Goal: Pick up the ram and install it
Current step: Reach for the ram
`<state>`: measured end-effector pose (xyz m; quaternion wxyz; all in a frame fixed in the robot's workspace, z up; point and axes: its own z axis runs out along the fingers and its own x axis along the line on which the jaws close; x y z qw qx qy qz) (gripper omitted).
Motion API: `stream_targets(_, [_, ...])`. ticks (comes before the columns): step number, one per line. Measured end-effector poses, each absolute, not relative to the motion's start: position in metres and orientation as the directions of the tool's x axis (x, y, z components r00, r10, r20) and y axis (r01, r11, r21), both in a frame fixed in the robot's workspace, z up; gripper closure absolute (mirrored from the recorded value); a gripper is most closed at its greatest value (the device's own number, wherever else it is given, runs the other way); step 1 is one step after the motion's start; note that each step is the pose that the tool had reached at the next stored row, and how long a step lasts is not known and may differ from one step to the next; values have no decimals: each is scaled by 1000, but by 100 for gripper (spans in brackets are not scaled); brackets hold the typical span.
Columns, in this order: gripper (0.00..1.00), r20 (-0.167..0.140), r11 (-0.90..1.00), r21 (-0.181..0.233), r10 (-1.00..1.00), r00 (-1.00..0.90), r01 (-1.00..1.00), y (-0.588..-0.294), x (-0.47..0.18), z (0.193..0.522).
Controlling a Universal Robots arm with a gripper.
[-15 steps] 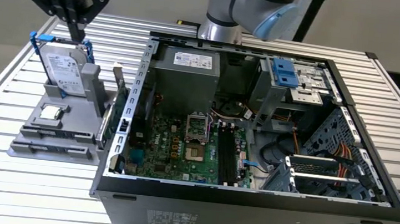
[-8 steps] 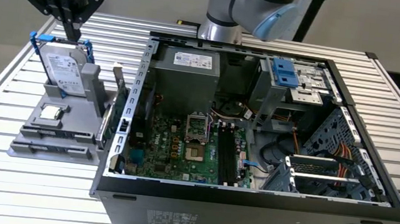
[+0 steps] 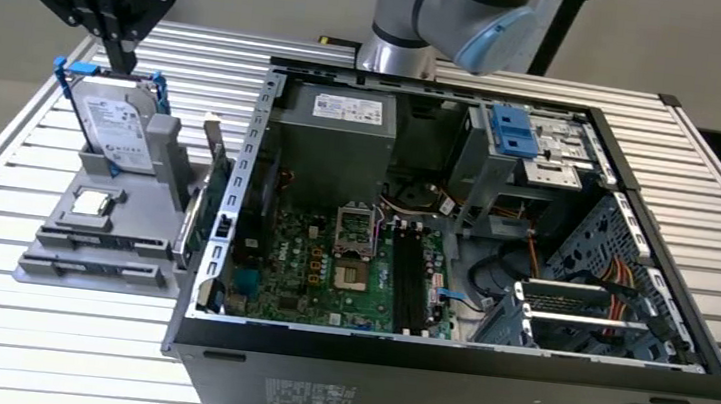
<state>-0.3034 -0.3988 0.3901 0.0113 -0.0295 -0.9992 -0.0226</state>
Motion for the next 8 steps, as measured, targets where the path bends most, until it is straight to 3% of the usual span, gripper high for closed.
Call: stream_targets(8, [100, 25, 997, 44, 58, -998, 59, -399, -312, 390])
